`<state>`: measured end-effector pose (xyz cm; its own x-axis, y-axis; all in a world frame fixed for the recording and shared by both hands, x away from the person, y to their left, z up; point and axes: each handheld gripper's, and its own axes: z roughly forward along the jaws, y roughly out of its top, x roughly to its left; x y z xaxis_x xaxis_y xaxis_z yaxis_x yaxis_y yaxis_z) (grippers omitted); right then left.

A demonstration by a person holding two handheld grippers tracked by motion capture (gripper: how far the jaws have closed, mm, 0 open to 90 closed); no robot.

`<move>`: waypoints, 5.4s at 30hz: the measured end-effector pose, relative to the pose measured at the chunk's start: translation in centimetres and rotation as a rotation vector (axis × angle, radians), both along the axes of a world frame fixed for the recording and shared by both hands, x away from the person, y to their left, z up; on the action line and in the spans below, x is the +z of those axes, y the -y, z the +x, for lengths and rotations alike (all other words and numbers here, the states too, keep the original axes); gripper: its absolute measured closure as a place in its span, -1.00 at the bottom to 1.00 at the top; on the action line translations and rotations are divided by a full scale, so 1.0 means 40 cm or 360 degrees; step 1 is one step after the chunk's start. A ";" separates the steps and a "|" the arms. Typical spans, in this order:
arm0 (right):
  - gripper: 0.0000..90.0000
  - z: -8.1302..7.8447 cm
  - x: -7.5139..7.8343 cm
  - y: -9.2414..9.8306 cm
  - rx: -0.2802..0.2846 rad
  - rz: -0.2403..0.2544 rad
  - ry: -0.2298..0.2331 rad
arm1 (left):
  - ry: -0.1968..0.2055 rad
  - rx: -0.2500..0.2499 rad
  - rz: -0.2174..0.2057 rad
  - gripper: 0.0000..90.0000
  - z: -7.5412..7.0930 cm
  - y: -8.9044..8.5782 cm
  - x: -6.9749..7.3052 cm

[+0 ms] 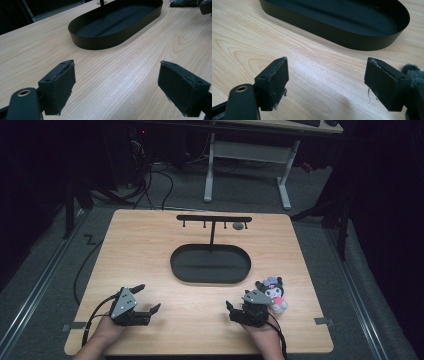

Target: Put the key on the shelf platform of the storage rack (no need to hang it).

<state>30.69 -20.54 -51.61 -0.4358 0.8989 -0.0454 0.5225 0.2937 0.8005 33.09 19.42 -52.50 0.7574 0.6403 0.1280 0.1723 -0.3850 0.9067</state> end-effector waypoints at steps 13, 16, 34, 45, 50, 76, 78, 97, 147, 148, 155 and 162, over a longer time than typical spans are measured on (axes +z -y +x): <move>-0.62 -0.001 -0.007 0.017 -0.0014 0.0035 -0.0003 | -0.0005 0.0004 0.0012 -0.66 0.002 0.004 0.000; -0.62 0.000 -0.008 0.019 -0.0018 0.0035 -0.0002 | -0.0004 0.0003 0.0013 -0.66 0.002 0.004 0.000; -0.68 0.007 -0.001 0.033 -0.0073 0.0075 -0.0084 | -0.0015 0.0011 -0.0005 -0.66 0.004 0.001 0.000; -0.72 0.009 0.003 0.032 -0.0098 0.0036 -0.0175 | -0.0023 0.0009 -0.0010 -0.66 0.008 0.001 0.000; -0.74 0.003 0.009 0.028 -0.0105 -0.0012 -0.0192 | -0.0031 0.0007 0.0003 -0.66 0.012 0.005 0.000; -0.64 0.008 0.047 0.022 -0.0090 -0.0078 -0.0309 | -0.0024 0.0018 -0.0007 -0.66 0.010 0.003 0.000; -0.64 0.006 0.048 0.022 -0.0084 -0.0065 -0.0327 | -0.0029 0.0016 -0.0002 -0.66 0.011 0.004 0.001; -0.53 0.052 0.045 -0.001 -0.0037 -0.0174 -0.0532 | -0.0010 0.0017 -0.0019 -0.66 0.003 -0.003 0.000; -0.46 0.107 0.098 -0.019 -0.0052 -0.0212 -0.0856 | 0.0019 0.0012 -0.0013 -0.66 -0.004 -0.004 -0.001; -0.46 0.106 0.100 -0.016 -0.0051 -0.0217 -0.0852 | 0.0020 0.0013 -0.0016 -0.66 -0.005 -0.004 -0.001; -0.45 0.105 0.100 0.005 -0.0071 -0.0196 -0.0870 | 0.0021 0.0010 -0.0006 -0.66 -0.005 -0.002 -0.001; -0.43 0.108 0.098 0.011 -0.0093 -0.0224 -0.0897 | 0.0030 0.0006 -0.0004 -0.66 -0.006 -0.003 -0.001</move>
<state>35.02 -20.98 -47.70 -0.3771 0.9243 0.0586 0.8751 0.3349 0.3493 32.83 19.54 -52.53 0.7523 0.6437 0.1405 0.1567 -0.3819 0.9108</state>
